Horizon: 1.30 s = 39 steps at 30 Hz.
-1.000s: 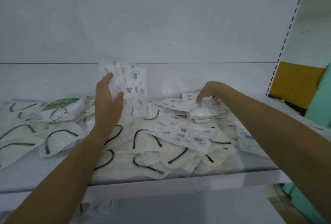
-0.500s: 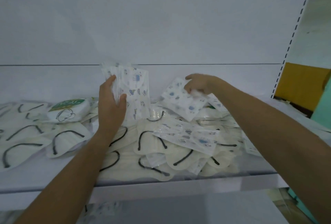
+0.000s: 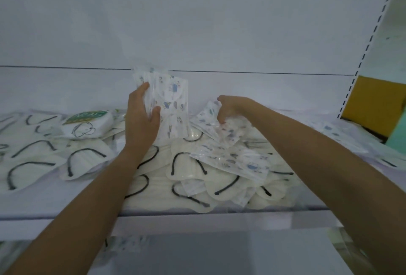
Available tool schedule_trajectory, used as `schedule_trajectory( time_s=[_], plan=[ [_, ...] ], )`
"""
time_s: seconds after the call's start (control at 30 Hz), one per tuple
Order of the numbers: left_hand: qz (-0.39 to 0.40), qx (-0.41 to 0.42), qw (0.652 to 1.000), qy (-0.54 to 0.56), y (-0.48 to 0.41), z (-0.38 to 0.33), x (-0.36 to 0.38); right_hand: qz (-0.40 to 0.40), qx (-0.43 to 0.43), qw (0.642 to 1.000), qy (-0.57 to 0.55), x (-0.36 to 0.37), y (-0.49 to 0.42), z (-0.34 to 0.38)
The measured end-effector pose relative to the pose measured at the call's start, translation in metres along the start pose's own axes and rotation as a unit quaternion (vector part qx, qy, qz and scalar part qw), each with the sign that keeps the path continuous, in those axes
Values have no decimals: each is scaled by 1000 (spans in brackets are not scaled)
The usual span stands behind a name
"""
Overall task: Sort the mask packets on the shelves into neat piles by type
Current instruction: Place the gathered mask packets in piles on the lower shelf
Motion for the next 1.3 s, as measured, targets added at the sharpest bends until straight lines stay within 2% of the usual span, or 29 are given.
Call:
schedule_trajectory(
  time_s=[0.1,0.2,0.3,0.33,0.4,0.43,0.5,0.67,0.8,0.9,1.03,1.2,1.3],
  plan=[
    [3,3,1000,-2,0,-1,0,15,12,988,-153,-30,9,-8],
    [1,2,1000,-8,-1,-1,-1,-51,-24,962,-266,-95,20,-37],
    [2,-3,1000,-7,-2,-2,0,-58,82,960,-260,-104,36,-108],
    [4,-1,1000,-7,-2,-4,0,-32,144,954,-262,-89,39,-137],
    [2,10,1000,-7,-2,-10,0,-3,220,957,-189,-60,44,-177],
    [-1,13,1000,-7,-2,-13,-1,1,230,961,-157,-50,46,-185],
    [-6,15,1000,-6,-5,-20,-3,5,232,965,-123,-39,52,-192],
    [23,65,997,-23,-23,-48,3,-3,217,959,-182,-41,49,-187],
    [56,74,995,-26,-35,-64,20,-80,176,973,-124,-61,44,-176],
    [80,49,995,-23,-38,-66,33,-131,150,962,-185,-75,40,-178],
    [118,16,992,-39,-44,-57,39,-158,151,922,-319,-98,50,-191],
    [167,-20,981,-93,-48,-52,45,-71,106,807,-577,-96,57,-179],
    [181,-50,981,-40,-36,-67,60,-4,54,734,-677,-86,68,-137]
  ],
)
Point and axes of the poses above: each hand's wrist, its own y-axis away from the middle knuckle, its own x-axis out of the palm, z = x × y, the point moved 10 cm from there along -y, towards the middle knuckle, and after that the axes turned 7 degrees about -z, right-handed, at the moved point
